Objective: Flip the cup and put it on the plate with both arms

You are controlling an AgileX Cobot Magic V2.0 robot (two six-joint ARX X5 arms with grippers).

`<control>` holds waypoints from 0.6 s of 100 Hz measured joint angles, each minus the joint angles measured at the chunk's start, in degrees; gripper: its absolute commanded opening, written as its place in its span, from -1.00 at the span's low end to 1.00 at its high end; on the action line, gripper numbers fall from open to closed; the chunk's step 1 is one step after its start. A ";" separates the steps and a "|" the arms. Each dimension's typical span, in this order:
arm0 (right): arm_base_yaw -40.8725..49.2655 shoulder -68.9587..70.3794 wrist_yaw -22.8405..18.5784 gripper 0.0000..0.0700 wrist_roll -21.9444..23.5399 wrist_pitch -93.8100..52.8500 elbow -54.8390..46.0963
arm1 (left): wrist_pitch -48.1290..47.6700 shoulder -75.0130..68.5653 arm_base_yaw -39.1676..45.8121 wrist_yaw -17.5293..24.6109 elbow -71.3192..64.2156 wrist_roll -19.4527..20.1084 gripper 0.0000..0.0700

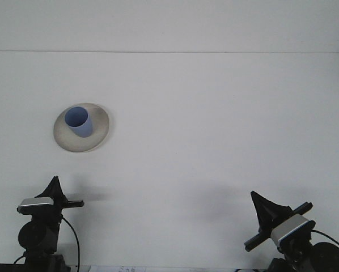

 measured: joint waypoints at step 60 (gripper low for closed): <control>-16.46 0.00 -3.54 -1.00 -1.70 8.39 -5.18 | 0.02 0.00 0.00 0.00 0.00 0.00 -0.96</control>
